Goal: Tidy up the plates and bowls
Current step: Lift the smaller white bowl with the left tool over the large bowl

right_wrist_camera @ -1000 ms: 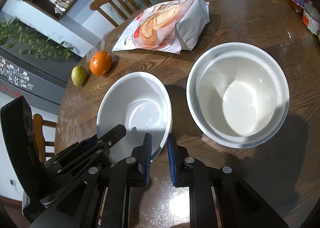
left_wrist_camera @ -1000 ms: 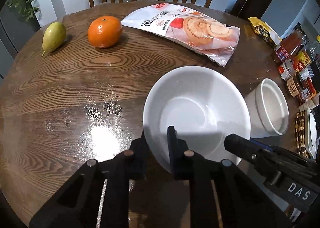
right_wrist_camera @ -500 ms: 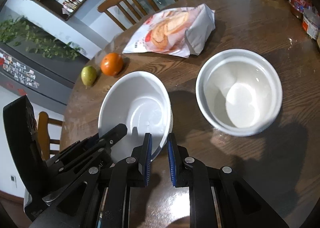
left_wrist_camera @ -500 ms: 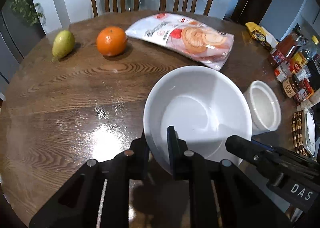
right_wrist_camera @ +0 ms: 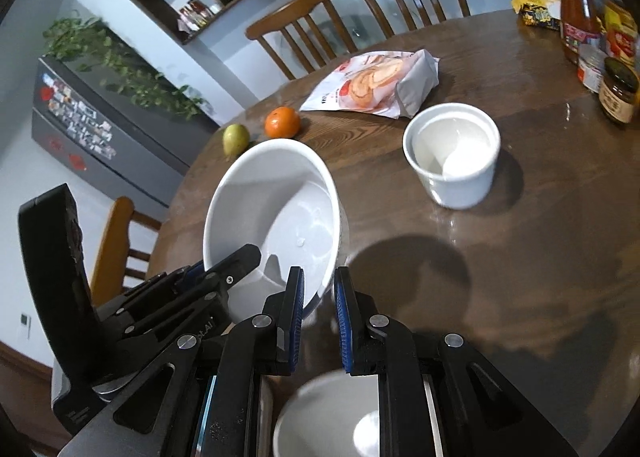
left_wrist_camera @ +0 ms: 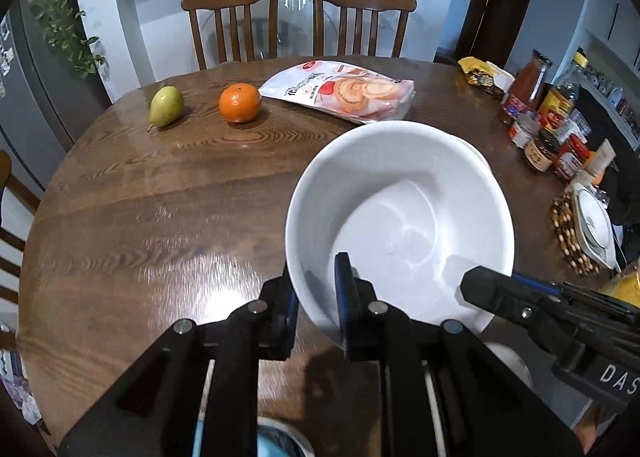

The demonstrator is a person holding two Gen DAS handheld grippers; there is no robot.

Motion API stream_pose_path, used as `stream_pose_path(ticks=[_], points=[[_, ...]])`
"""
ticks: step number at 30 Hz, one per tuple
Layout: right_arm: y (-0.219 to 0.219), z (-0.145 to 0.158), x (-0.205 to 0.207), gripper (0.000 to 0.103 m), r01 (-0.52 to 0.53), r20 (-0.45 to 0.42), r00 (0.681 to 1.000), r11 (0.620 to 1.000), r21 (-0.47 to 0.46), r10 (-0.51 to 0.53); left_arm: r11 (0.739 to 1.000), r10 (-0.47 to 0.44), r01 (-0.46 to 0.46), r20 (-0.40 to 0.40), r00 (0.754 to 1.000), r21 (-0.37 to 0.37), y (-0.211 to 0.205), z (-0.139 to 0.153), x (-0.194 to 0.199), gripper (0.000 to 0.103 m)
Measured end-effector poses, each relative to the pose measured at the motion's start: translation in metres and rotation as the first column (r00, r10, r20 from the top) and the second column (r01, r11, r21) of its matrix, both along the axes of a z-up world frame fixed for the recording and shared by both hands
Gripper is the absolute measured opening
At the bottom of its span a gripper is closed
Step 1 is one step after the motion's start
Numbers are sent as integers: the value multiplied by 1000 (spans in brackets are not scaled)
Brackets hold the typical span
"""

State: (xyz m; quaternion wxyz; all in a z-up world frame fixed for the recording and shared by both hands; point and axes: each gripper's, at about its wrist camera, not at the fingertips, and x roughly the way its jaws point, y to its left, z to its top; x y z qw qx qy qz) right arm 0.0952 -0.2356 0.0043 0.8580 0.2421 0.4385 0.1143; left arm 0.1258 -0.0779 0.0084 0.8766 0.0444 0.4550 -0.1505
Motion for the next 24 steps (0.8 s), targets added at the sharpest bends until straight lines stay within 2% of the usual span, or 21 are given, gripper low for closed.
stream_pose_path(ticks=[11, 24], points=[[-7, -6, -64, 17, -34, -15, 999, 999, -14, 34, 1000, -6, 6, 5, 1000, 9, -10, -1, -61, 14], [-23, -19, -100, 17, -56, -53, 997, 998, -9, 56, 1000, 2, -2, -16, 1000, 28, -28, -13, -101, 14]])
